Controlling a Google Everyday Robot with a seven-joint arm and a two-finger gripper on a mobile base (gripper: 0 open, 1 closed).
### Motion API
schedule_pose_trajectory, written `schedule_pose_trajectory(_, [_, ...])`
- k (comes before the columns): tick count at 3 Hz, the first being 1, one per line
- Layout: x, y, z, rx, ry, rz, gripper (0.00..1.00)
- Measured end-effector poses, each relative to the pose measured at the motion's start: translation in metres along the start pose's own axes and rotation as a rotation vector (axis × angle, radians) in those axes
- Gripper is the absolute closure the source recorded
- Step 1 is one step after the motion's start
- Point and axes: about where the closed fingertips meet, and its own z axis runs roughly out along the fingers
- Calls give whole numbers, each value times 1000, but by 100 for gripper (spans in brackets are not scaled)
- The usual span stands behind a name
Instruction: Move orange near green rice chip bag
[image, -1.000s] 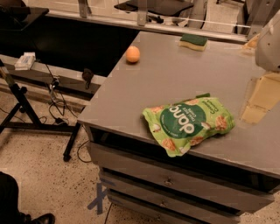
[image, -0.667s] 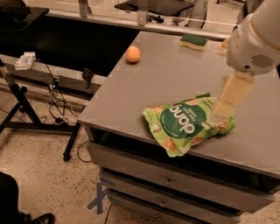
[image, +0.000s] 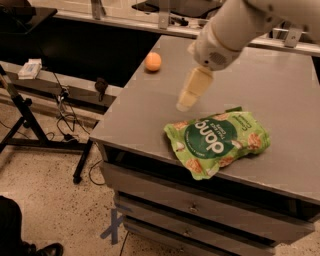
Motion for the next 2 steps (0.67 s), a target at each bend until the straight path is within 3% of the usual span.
schedule_pose_trajectory(1, [-47, -53, 38, 13, -120, 40, 0])
schedule_pose_trajectory(2, [-47, -53, 39, 13, -120, 40, 0])
